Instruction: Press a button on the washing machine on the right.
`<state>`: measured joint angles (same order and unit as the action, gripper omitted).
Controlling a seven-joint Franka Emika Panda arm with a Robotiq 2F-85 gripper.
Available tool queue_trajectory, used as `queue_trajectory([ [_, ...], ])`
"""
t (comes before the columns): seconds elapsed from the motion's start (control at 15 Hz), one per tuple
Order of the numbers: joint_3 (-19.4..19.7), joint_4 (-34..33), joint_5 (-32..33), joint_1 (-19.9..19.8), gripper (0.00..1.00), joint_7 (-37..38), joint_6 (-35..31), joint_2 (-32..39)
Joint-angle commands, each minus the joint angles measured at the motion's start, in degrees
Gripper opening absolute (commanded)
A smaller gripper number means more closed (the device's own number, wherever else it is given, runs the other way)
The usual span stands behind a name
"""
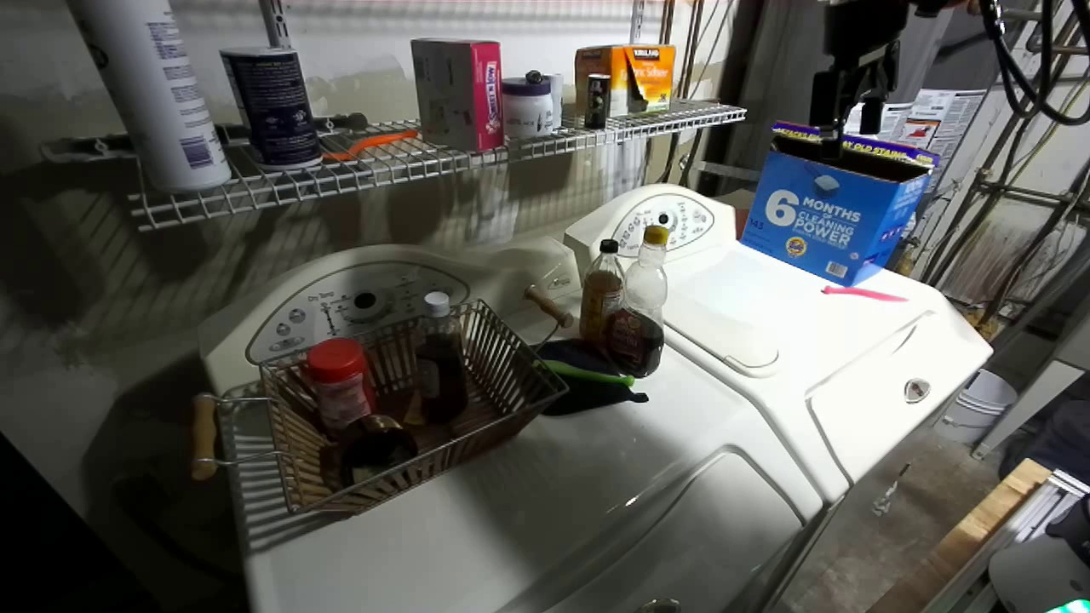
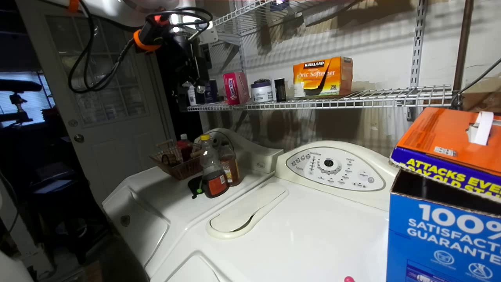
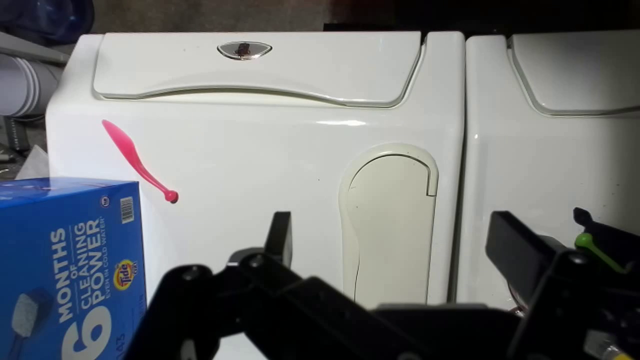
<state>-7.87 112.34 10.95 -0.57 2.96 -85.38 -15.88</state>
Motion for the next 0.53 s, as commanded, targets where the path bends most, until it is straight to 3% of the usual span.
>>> queue_trajectory([
  [0.0,1.2,-0.2,0.3,1.4,1.00,0.3,0.2,0.1],
  [0.27,1.2,-0.2,0.3,1.4,1.00,0.3,0.2,0.1],
  [0.47,2.0,-0.6,-0.7,1.4,1.00,-0.3,-3.7,2.5],
])
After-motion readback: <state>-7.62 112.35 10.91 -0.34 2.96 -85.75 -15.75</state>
